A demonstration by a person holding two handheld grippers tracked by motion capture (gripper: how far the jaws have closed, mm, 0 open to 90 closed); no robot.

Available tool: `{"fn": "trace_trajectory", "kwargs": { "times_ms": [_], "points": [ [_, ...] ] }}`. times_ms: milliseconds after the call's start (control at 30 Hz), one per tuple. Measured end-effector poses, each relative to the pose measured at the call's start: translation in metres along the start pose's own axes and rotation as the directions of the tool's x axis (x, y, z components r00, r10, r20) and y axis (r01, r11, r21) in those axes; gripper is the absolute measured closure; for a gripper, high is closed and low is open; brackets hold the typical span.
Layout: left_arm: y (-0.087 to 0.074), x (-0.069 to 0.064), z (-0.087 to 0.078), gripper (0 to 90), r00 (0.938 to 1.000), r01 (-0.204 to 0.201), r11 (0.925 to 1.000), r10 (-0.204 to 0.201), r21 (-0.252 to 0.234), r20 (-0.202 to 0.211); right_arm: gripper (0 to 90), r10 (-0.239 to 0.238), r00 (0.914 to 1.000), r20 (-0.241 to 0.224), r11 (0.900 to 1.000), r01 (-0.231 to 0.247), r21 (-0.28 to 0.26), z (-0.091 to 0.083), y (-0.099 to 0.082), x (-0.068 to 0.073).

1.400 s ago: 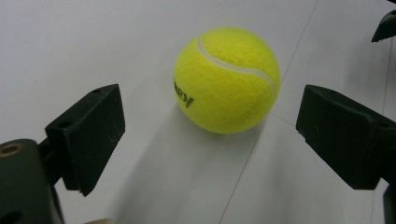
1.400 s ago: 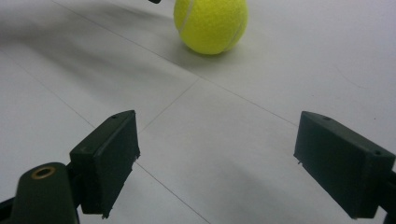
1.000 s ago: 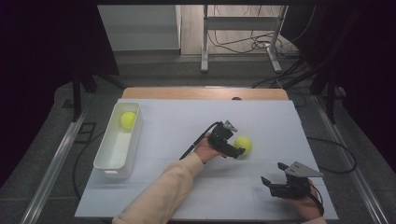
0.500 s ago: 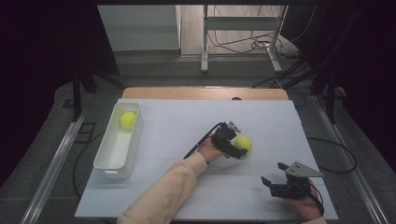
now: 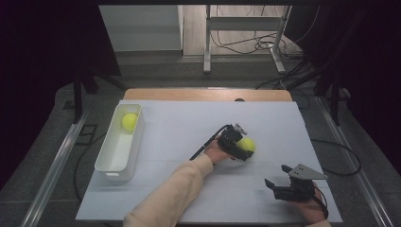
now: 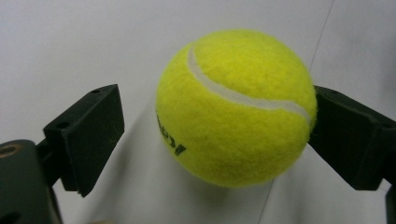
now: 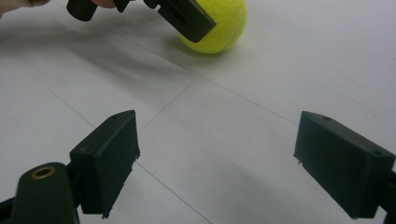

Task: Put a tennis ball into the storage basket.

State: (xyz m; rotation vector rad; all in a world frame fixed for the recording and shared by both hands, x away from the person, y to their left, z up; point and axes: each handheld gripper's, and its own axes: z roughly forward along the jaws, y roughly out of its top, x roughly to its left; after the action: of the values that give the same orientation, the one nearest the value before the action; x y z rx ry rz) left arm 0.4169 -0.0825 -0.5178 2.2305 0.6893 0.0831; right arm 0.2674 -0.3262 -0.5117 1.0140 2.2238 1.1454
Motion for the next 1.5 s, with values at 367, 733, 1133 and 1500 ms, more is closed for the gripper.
{"fn": "trace_trajectory", "kwargs": {
  "times_ms": [367, 733, 1133, 1500],
  "points": [
    [0.002, -0.007, 0.001, 25.5, 0.9996, -0.028, 0.9992, 0.028, -0.028, 0.009, 14.4, 0.002, 1.0, -0.001, 1.0, -0.002, -0.003, -0.001, 0.0, 0.0],
    [0.002, -0.008, -0.002, 25.6, 0.9997, -0.023, 0.9995, 0.023, -0.022, -0.006, 14.4, 0.002, 1.0, 0.003, 1.0, -0.002, -0.002, -0.001, -0.001, 0.0],
    [0.001, -0.01, -0.01, 25.6, 0.9997, -0.025, 0.9988, 0.025, -0.041, -0.002, 14.4, 0.002, 1.0, 0.007, 1.0, -0.002, 0.0, -0.002, -0.001, 0.0],
    [0.001, -0.013, -0.015, 25.6, 0.9995, -0.032, 0.9975, 0.032, -0.063, 0.006, 14.4, 0.003, 1.0, 0.004, 1.0, -0.003, -0.003, -0.003, -0.002, 0.0]
  ]
}}
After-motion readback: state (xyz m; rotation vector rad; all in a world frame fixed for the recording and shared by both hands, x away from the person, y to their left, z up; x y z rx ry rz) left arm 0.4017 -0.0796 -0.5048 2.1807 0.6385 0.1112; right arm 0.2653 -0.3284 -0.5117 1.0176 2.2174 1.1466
